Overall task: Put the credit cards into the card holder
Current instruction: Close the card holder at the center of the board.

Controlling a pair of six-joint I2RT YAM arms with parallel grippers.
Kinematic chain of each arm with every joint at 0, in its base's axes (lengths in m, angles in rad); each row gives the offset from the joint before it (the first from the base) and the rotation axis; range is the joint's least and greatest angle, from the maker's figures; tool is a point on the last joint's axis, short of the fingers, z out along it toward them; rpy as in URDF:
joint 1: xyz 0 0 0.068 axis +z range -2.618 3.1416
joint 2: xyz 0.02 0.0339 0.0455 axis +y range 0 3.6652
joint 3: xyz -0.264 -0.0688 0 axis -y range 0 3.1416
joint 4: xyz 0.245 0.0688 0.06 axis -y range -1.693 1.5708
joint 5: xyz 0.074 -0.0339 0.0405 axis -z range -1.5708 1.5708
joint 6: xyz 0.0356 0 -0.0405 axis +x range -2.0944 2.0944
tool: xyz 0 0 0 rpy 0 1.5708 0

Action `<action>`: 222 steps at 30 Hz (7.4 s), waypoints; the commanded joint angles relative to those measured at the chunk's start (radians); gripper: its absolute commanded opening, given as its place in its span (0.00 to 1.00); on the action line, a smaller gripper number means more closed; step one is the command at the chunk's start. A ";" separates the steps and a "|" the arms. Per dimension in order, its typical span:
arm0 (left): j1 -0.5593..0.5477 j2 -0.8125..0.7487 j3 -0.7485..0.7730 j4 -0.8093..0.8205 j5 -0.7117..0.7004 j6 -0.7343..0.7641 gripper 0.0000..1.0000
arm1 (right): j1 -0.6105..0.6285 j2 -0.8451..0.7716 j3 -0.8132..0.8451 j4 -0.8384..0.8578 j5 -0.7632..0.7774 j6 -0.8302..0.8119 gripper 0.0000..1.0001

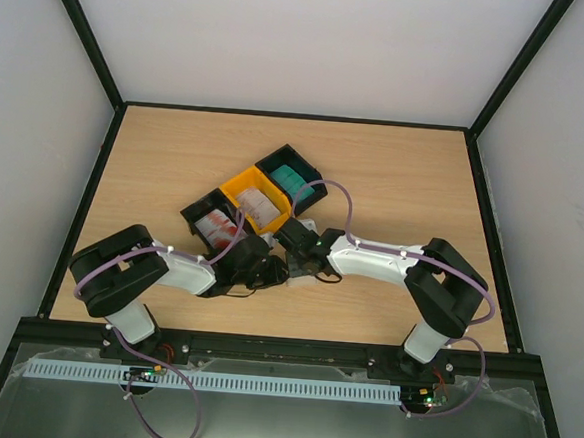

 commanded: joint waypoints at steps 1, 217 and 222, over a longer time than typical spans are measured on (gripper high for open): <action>-0.007 0.031 0.003 -0.042 -0.020 0.015 0.23 | 0.009 0.005 0.006 -0.013 0.069 0.030 0.02; -0.010 0.024 0.003 -0.053 -0.020 0.015 0.23 | 0.041 -0.121 -0.077 0.106 0.155 0.145 0.07; -0.010 -0.028 -0.014 -0.044 -0.026 0.002 0.28 | 0.049 -0.093 -0.038 -0.012 0.200 0.146 0.29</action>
